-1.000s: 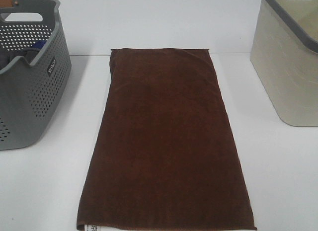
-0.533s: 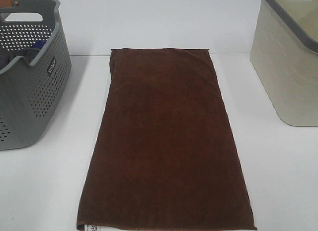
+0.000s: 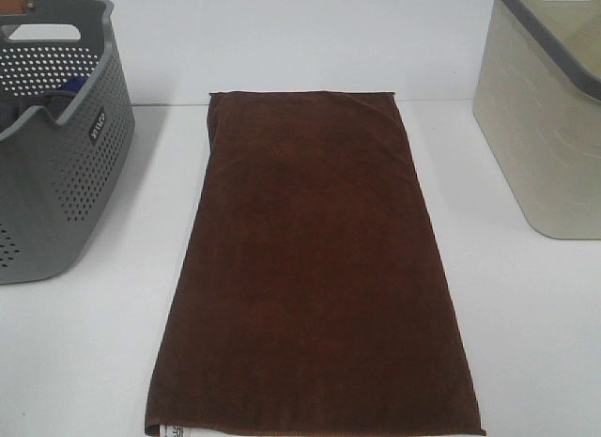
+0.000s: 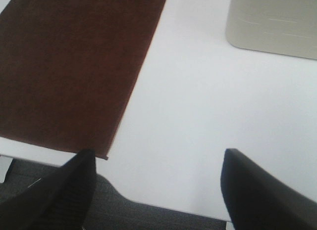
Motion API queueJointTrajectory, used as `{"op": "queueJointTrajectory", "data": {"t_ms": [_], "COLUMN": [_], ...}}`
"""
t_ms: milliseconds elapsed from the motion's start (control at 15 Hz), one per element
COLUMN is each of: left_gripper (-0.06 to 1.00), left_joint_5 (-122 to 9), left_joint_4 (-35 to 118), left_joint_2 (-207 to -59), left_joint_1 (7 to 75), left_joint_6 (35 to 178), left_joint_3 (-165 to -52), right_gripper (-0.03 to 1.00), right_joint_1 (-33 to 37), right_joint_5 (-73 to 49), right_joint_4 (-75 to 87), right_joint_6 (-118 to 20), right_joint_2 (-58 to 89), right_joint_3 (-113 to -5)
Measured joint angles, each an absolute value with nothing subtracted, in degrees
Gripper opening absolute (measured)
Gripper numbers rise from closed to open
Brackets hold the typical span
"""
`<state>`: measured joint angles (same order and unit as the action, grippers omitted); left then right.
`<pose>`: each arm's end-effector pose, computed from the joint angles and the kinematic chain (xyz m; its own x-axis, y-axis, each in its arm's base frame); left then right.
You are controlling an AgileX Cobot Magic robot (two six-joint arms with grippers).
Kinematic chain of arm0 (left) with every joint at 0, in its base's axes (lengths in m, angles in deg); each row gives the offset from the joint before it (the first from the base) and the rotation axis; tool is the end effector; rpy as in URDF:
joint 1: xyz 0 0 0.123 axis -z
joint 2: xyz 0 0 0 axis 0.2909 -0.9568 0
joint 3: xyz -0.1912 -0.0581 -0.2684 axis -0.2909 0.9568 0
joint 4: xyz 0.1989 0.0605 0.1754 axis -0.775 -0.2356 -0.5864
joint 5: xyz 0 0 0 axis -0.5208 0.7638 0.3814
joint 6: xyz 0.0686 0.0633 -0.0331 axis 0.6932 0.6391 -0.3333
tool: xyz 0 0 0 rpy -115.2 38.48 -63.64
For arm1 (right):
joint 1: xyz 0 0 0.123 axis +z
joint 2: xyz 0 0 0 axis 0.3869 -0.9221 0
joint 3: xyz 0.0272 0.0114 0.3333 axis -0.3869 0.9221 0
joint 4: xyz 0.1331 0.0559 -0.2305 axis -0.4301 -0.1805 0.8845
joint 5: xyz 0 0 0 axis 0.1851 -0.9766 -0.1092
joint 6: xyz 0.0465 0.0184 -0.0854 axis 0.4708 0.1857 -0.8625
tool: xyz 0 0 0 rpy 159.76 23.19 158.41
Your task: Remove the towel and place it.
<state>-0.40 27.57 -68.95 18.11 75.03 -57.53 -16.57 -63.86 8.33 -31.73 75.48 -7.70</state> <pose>-0.0033 0.0009 0.2861 -0.5809 0.0597 -0.8118 0.0422 0.9982 0.0432 0.0052 0.0086 0.2875 -0.6316 -0.1167 -0.7665 -0.1987 0.9800 0.0146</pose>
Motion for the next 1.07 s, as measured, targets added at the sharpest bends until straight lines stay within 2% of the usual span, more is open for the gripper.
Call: {"op": "queueJointTrajectory", "data": {"t_ms": [133,267,667,1067], "left_gripper": [0.79,0.79,0.79,0.79], "left_joint_5": [-0.4,-0.4,-0.4,-0.4], "left_joint_4": [27.57,27.63,27.63,27.63], "left_joint_2": [-64.2,-60.19,-59.73,-59.73], "left_joint_1": [17.43,17.43,17.43,17.43], "left_joint_6": [75.03,75.03,75.03,75.03], "left_joint_3": [-57.53,-57.53,-57.53,-57.53], "right_gripper": [0.68,0.68,0.68,0.68], "right_joint_1": [-21.9,-24.42,-24.48,-24.48], "right_joint_5": [-63.86,-63.86,-63.86,-63.86], "right_joint_4": [8.33,8.33,8.33,8.33], "right_joint_6": [-31.73,-31.73,-31.73,-31.73], "right_joint_2": [76.86,80.64,88.37,88.83], "right_joint_3": [-7.58,-7.58,-7.58,-7.58]}}
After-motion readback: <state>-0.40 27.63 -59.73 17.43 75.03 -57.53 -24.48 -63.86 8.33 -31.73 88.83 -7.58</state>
